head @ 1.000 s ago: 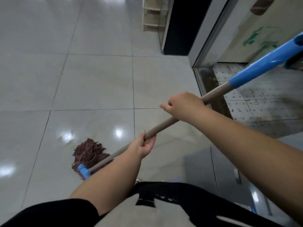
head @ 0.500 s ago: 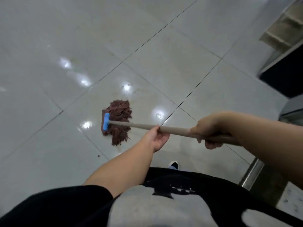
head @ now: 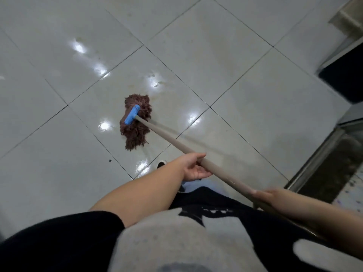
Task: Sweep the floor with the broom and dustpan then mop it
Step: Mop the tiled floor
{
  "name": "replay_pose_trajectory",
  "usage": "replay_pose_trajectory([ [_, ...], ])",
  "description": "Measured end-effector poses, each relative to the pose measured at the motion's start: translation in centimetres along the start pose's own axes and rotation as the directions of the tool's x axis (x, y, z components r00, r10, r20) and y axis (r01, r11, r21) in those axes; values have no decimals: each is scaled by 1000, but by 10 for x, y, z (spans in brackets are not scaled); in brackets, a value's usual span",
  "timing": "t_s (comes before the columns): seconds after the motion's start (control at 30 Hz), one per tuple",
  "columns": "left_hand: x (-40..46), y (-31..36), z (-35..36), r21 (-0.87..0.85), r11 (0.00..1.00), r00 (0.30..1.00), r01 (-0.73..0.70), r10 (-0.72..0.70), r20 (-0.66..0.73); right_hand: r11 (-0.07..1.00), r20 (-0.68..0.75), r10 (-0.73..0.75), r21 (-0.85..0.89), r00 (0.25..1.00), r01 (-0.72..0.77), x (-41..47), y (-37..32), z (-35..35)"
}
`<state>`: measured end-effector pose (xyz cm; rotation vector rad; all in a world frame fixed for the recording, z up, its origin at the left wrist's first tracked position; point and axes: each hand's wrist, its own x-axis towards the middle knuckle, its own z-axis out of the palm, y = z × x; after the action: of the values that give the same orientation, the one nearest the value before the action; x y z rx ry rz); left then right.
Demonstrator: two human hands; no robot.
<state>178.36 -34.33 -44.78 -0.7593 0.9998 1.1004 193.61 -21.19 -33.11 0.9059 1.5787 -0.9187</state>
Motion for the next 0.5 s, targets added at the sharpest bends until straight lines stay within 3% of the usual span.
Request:
replay_pose_trajectory([
  [0.23, 9, 15, -20, -254, 944, 964, -210, 156, -215, 989, 14, -56, 135, 998, 53, 44, -51, 14],
  [0.4, 7, 27, -58, -324, 894, 914, -310, 186, -361, 992, 43, -116, 60, 992, 114, 65, -112, 37],
  [0.5, -8, 43, -77, -303, 879, 890, -368, 239, -388, 980, 99, -130, 163, 987, 113, 72, -151, 45],
])
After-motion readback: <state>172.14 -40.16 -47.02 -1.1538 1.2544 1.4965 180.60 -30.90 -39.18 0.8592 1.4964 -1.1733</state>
